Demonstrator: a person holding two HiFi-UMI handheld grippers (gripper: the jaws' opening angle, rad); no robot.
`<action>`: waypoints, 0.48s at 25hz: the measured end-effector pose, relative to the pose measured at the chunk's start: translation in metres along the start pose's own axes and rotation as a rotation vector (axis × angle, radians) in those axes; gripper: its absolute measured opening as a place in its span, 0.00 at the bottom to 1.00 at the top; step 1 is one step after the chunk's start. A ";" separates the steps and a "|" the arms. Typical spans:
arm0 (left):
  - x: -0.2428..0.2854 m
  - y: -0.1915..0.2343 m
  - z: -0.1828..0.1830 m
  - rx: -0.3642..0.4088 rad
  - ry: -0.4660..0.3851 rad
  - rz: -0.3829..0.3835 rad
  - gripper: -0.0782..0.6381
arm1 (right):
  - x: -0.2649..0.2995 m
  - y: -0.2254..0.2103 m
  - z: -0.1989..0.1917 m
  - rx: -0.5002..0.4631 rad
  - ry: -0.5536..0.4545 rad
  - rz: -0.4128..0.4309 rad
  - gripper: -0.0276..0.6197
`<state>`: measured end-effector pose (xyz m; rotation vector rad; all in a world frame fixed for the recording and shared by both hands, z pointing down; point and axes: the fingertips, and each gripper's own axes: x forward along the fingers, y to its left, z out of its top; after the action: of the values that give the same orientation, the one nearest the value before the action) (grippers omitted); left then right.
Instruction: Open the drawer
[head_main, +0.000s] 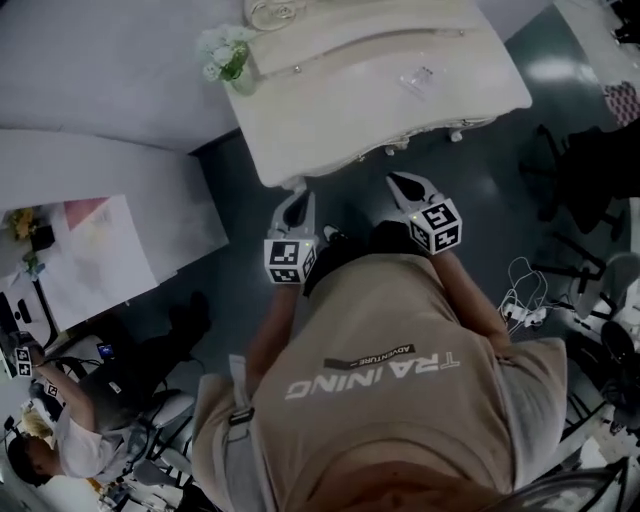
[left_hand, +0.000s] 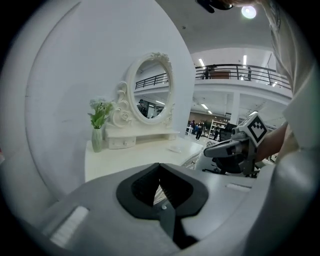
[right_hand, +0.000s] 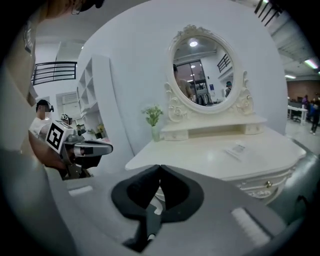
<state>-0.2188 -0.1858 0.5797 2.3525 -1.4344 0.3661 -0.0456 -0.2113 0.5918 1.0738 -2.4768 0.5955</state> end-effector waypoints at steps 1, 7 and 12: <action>0.006 0.006 -0.002 -0.001 0.012 -0.004 0.11 | 0.002 -0.001 -0.003 0.010 0.009 -0.007 0.05; 0.043 0.020 0.012 -0.011 0.033 0.000 0.11 | 0.026 -0.024 -0.008 0.026 0.042 0.006 0.05; 0.072 0.023 0.031 -0.005 0.081 0.030 0.11 | 0.057 -0.061 -0.014 -0.041 0.118 0.056 0.05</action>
<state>-0.2056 -0.2665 0.5847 2.2868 -1.4329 0.4599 -0.0338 -0.2753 0.6455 0.9294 -2.4127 0.6042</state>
